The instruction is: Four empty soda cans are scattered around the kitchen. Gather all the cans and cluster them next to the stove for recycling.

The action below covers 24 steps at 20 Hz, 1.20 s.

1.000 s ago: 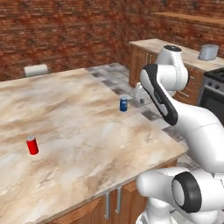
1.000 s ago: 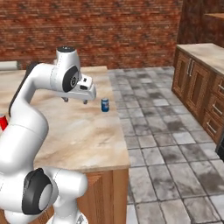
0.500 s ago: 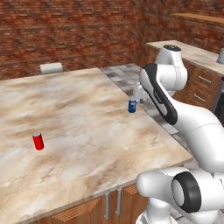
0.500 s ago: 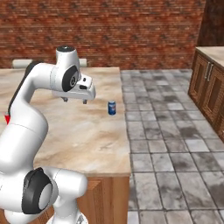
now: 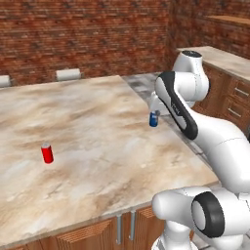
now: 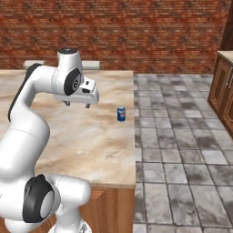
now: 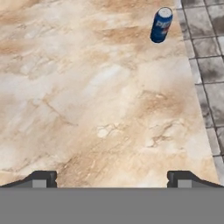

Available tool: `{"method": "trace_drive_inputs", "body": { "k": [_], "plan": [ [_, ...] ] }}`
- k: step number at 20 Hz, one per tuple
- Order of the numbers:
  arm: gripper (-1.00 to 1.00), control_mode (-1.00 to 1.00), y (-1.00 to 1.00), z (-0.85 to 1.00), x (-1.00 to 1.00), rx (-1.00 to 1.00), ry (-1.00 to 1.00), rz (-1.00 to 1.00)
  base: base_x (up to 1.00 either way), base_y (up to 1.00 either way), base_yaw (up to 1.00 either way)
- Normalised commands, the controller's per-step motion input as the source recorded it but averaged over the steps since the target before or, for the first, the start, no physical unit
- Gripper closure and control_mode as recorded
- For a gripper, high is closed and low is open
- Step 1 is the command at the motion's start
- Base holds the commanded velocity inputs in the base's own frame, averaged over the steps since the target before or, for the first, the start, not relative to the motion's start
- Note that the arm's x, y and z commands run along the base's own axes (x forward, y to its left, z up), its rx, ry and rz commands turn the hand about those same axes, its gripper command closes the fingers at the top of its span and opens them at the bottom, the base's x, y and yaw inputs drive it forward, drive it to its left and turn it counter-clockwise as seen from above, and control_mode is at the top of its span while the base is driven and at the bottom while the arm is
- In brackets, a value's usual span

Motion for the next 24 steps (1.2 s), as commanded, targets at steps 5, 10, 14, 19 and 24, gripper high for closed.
{"method": "trace_drive_inputs", "body": {
  "k": [5, 10, 14, 19, 24],
  "plan": [
    [-1.00, 1.00, 0.00, 0.00, 0.00, 0.00, 0.00, 0.00, 0.18, -0.01, 0.19],
    [-1.00, 1.00, 0.00, 0.00, 0.00, 0.00, 0.00, 0.00, 0.06, 0.00, 0.18],
    [-1.00, 1.00, 0.00, 0.00, 0.00, 0.00, 0.00, 0.00, 0.03, 0.00, 0.13],
    [-1.00, 1.00, 0.00, 0.00, 0.00, 0.00, 0.00, 0.00, 0.01, 0.00, 0.01],
    [-1.00, 1.00, 0.00, 0.00, 0.00, 0.00, 0.00, 0.00, 0.03, 0.08, 0.08]
  ]
}}
